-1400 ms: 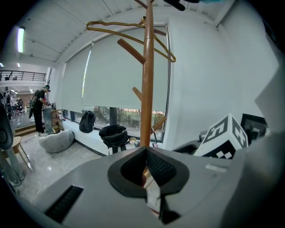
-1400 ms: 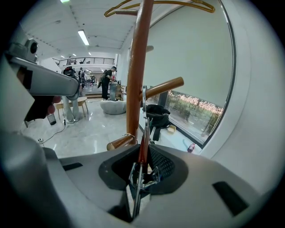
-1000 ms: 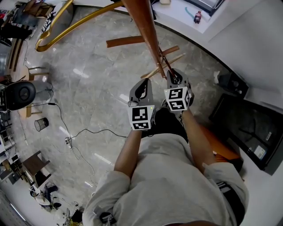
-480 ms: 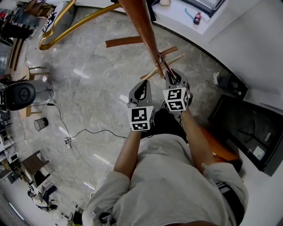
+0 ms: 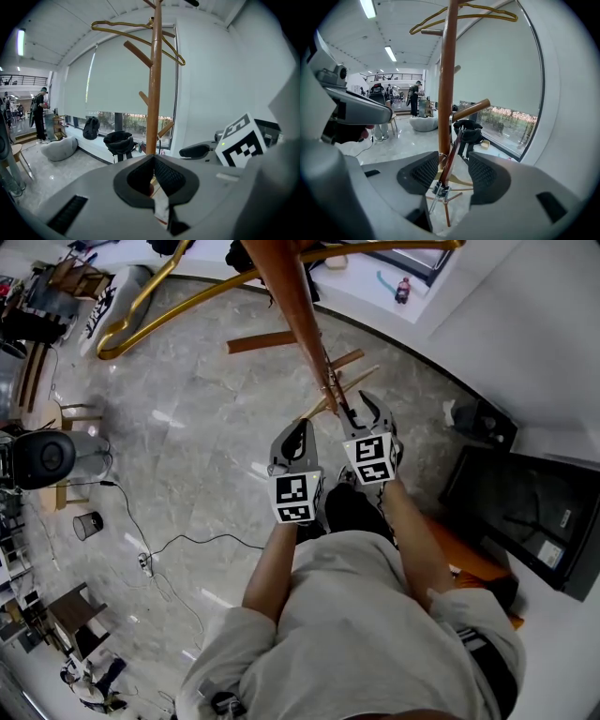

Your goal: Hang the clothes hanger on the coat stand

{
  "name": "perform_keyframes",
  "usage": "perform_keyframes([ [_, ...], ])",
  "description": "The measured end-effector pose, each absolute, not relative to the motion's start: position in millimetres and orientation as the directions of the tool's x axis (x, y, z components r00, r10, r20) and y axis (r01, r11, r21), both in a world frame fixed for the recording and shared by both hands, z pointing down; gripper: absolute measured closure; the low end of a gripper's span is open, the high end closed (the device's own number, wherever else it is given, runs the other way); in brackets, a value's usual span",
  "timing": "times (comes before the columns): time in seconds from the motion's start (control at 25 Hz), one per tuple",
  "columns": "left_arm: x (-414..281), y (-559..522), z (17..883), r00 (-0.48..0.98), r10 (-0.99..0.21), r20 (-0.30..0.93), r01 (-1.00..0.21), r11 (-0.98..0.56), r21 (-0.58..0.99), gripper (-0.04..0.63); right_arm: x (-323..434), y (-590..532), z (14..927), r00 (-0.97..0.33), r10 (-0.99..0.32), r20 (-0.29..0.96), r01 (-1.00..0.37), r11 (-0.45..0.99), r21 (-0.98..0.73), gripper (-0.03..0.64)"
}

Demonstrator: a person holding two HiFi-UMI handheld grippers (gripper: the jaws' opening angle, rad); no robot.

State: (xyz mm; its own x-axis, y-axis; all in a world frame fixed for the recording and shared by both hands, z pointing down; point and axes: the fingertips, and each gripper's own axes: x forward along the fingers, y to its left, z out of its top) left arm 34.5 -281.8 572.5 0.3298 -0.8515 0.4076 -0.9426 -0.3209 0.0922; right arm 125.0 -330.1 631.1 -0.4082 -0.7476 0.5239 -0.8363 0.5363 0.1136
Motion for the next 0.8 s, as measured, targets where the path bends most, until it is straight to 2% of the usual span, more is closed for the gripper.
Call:
perform_keyframes([
  [0.36, 27.8, -269.2, 557.5, 0.376, -0.854, 0.359, -0.926, -0.36, 0.112, 0.586, 132.3, -307.5, 605.6, -0.391, -0.798, 0.458, -0.874, 0.478, 0.087, 0.402],
  [0.8, -8.1, -243.8, 513.6, 0.437, -0.857, 0.272, -0.899, -0.419, 0.126, 0.586, 115.7, -260.3, 520.4, -0.318, -0.908, 0.273, -0.936, 0.347, 0.063, 0.418],
])
